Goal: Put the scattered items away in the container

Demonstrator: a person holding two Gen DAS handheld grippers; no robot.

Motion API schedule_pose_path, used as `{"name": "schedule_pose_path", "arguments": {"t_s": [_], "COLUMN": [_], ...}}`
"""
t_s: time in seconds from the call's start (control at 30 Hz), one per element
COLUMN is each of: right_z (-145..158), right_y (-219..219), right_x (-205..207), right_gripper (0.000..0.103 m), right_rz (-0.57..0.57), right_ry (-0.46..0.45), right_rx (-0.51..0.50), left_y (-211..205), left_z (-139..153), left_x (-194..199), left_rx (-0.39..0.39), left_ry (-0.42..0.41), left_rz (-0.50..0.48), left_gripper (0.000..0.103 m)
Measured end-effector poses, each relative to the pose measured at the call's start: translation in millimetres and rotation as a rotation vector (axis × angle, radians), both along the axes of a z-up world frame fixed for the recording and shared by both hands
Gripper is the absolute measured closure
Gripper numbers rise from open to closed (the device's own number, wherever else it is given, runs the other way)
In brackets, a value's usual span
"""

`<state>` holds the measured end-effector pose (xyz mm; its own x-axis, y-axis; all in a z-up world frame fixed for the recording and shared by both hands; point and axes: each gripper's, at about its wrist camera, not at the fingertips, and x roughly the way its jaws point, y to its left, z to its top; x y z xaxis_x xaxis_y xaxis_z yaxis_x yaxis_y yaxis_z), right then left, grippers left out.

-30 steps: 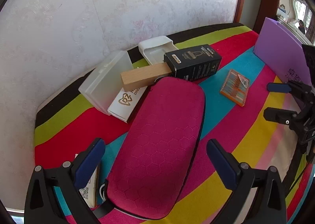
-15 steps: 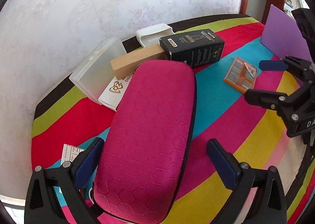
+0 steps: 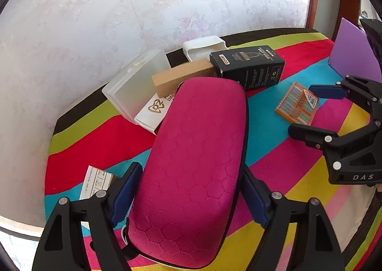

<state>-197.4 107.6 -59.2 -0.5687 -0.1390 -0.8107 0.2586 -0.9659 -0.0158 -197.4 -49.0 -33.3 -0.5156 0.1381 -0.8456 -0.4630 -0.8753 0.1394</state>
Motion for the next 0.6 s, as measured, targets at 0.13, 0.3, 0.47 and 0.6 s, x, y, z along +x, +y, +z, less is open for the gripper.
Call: {"name": "schedule_pose_path", "arguments": {"t_s": [0.13,0.3,0.47,0.6], "right_z": [2.3,5.8,8.3,12.3], "right_y": [4.4,11.8,16.3,22.3], "right_x": [3.3,7.5,13.0,22.1], "right_gripper": [0.033,0.033,0.033,0.033], "right_rz": [0.015,0.019,0.017,0.012], "right_ry": [0.007,0.006,-0.002,-0.003], "right_rx": [-0.013,-0.055,-0.076,-0.098], "left_y": [-5.7,5.5,9.7,13.6], "left_z": [2.5,-1.4,-1.2,-3.9], "left_x": [6.0,12.7,16.2,25.7], "left_rx": [0.023,0.043,0.075,0.080], "left_ry": [-0.007,-0.010,-0.026,-0.025], "left_rz": [0.008,0.008,0.022,0.024], "left_gripper": [0.028,0.028,0.028,0.029]}}
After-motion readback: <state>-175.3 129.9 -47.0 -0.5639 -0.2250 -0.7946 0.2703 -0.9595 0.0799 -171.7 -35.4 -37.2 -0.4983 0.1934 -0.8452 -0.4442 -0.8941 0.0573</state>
